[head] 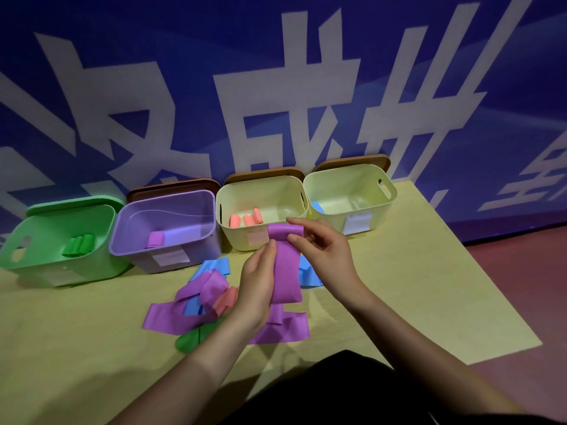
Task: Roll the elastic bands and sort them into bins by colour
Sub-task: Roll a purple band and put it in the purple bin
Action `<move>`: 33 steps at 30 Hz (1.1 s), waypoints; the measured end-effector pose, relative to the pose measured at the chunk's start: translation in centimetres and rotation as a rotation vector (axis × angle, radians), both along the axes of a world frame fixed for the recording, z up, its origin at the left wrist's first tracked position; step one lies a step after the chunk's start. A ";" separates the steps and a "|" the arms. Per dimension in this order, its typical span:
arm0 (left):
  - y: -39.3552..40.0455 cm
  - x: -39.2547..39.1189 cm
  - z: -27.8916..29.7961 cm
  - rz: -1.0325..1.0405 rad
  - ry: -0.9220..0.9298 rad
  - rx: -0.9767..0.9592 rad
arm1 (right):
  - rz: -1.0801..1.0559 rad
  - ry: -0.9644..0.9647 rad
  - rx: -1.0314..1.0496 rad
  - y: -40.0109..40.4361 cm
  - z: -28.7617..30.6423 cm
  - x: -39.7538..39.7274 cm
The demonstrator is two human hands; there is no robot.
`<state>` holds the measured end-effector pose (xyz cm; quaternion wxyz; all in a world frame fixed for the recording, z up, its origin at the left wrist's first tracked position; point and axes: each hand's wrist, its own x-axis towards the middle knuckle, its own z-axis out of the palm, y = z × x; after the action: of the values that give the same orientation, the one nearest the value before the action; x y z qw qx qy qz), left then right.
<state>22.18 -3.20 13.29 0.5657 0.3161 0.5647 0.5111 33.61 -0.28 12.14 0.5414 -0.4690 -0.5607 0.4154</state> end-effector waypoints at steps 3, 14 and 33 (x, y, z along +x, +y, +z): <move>-0.4 0.1 0.4 0.050 -0.025 -0.015 | -0.024 0.030 0.008 -0.1 -0.2 -0.3; -1.7 -1.0 0.8 -0.003 0.006 -0.014 | 0.188 -0.187 0.089 -2.0 -0.5 0.9; -6.4 -2.7 -1.6 0.006 0.196 0.042 | 0.251 0.171 -0.413 -6.0 -1.3 -1.7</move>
<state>19.52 -9.55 11.66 0.4994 0.3748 0.6075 0.4909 31.92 -6.25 10.79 0.4239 -0.4596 -0.4698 0.6232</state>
